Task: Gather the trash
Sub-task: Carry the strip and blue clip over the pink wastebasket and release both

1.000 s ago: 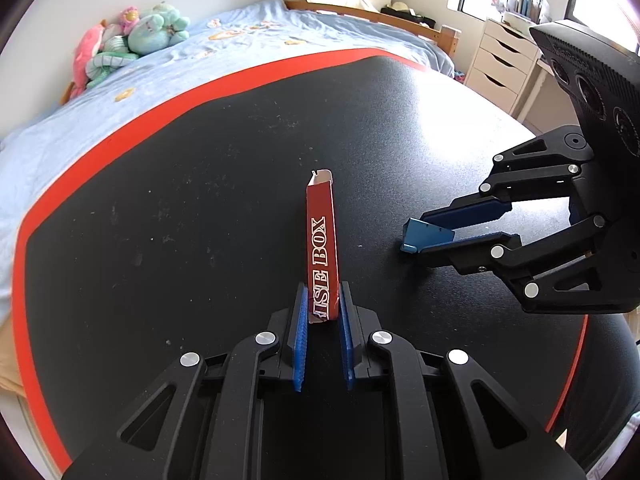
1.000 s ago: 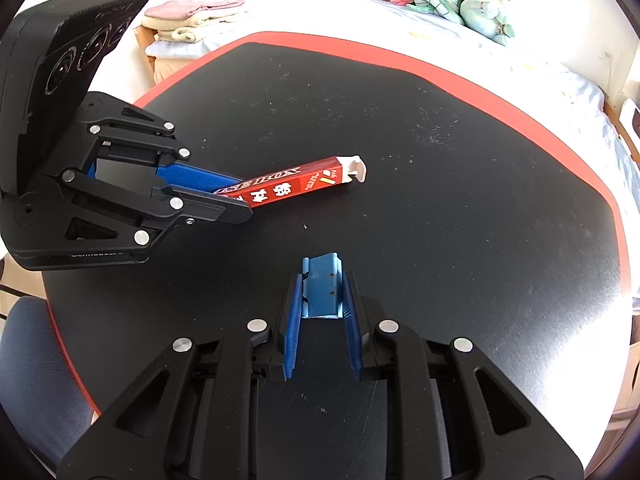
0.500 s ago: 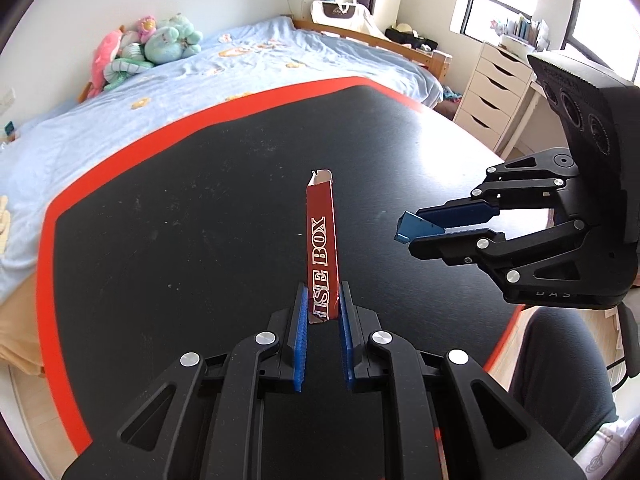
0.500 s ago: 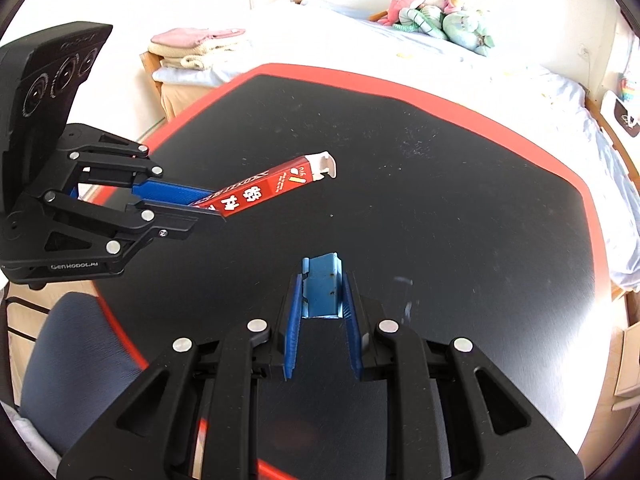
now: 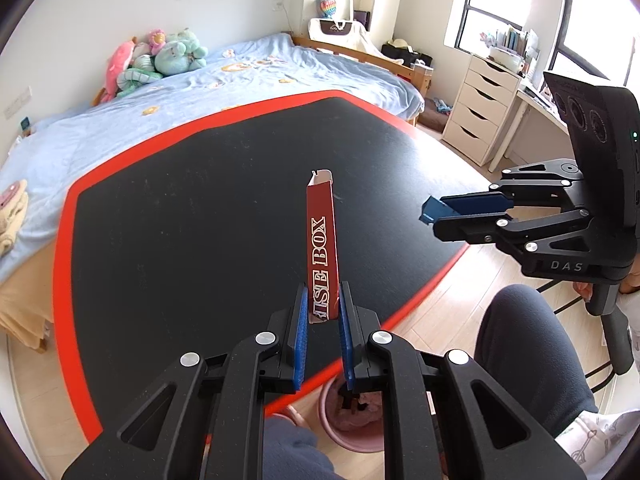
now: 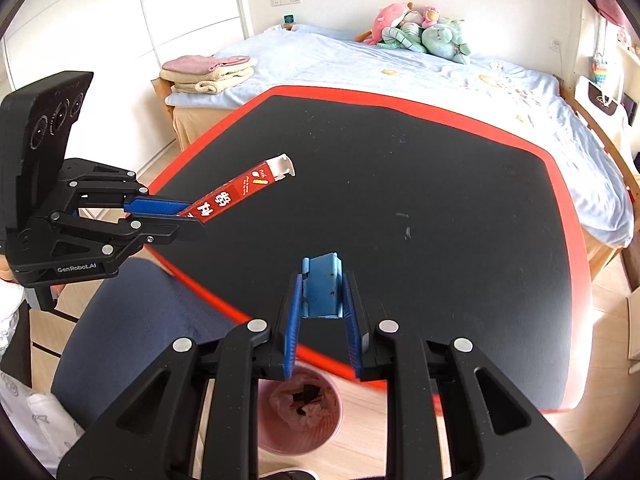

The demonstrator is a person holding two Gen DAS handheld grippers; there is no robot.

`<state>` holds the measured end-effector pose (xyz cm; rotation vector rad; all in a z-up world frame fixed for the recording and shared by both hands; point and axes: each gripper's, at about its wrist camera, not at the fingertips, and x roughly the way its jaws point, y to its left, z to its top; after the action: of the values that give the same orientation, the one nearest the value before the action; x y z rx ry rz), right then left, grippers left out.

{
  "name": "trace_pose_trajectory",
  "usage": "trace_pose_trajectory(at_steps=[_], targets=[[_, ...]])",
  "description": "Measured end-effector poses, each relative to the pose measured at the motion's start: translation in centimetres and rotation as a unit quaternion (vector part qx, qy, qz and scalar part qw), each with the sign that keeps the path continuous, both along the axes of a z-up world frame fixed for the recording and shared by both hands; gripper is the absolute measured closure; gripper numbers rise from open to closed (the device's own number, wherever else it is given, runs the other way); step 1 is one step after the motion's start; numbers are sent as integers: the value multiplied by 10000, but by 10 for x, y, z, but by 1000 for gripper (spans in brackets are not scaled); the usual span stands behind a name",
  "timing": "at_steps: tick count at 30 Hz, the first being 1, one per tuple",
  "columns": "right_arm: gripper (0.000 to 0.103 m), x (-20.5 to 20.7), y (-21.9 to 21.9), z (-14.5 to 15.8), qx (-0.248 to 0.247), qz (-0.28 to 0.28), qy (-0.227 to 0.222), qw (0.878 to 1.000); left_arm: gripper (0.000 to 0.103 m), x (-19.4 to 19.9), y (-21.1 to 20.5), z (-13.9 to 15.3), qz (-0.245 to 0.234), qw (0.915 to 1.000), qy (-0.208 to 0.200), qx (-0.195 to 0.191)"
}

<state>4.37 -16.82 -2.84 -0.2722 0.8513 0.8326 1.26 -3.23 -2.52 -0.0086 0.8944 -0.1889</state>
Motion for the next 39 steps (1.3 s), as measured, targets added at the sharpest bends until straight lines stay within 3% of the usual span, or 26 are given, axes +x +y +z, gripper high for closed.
trace_pose_trajectory(at_steps=[16, 34, 35, 36, 37, 38, 39], targets=[[83, -89, -44, -11, 77, -44, 134, 9999, 89, -72, -39, -9, -223, 9996, 162, -12], [82, -113, -52, -27, 210, 83, 466, 9987, 85, -101, -60, -23, -485, 9979, 429, -95], [79, -112, -53, -28, 191, 71, 481, 9986, 77, -100, -59, -23, -472, 9980, 412, -96], [64, -110, -52, -29, 160, 49, 489, 9987, 68, -97, -58, -23, -437, 9982, 412, -74], [52, -110, -51, -29, 140, 14, 484, 9987, 49, -97, -57, -24, -376, 9986, 382, -47], [31, -109, -52, -30, 144, -39, 478, 9987, 42, -97, -56, -25, -319, 9989, 339, -45], [19, -107, -54, -29, 193, -105, 471, 9987, 39, -97, -54, -25, -291, 9990, 333, -59]])
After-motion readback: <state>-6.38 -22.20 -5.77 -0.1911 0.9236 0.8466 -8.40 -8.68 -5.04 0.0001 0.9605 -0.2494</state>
